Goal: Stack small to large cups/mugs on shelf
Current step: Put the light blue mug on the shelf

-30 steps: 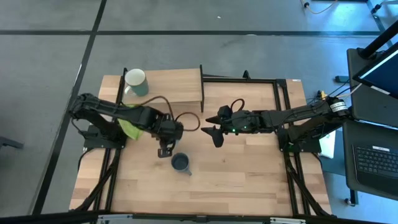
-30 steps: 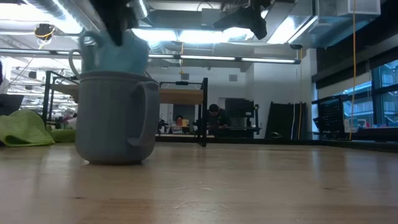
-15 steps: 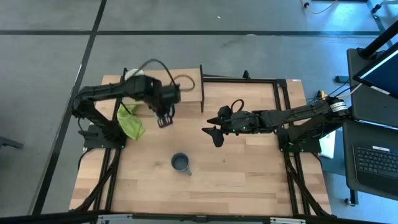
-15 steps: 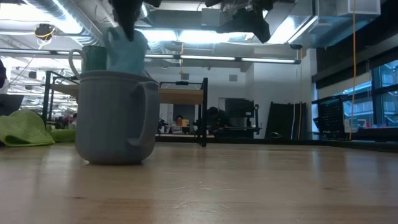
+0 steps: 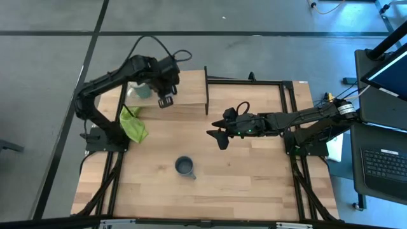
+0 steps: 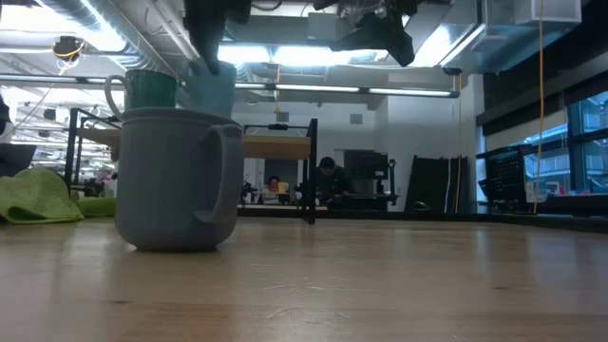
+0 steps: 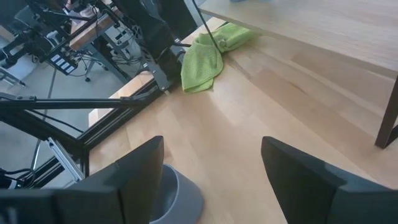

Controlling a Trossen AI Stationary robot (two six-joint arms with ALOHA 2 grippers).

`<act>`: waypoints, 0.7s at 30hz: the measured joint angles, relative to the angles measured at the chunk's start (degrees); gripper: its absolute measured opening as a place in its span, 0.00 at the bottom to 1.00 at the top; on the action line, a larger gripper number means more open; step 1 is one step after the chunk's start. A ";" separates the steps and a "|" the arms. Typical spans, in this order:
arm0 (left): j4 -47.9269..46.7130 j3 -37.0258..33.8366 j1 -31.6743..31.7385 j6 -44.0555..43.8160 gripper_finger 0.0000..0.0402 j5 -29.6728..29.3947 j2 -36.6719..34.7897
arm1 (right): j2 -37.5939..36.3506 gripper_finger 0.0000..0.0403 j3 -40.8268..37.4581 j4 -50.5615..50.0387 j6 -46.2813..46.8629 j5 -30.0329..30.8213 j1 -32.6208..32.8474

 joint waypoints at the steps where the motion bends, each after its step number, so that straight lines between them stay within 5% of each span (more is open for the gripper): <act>1: -0.14 -0.03 1.35 0.95 0.04 0.48 0.22 | 0.00 0.67 0.00 0.02 0.08 0.00 0.02; 11: 2.41 -0.07 10.07 7.92 0.04 6.36 1.63 | 0.00 0.67 0.00 0.07 0.10 0.04 0.02; 21: 2.62 -0.06 10.59 10.53 0.04 6.32 6.60 | 0.00 0.67 0.00 0.07 0.02 0.11 0.01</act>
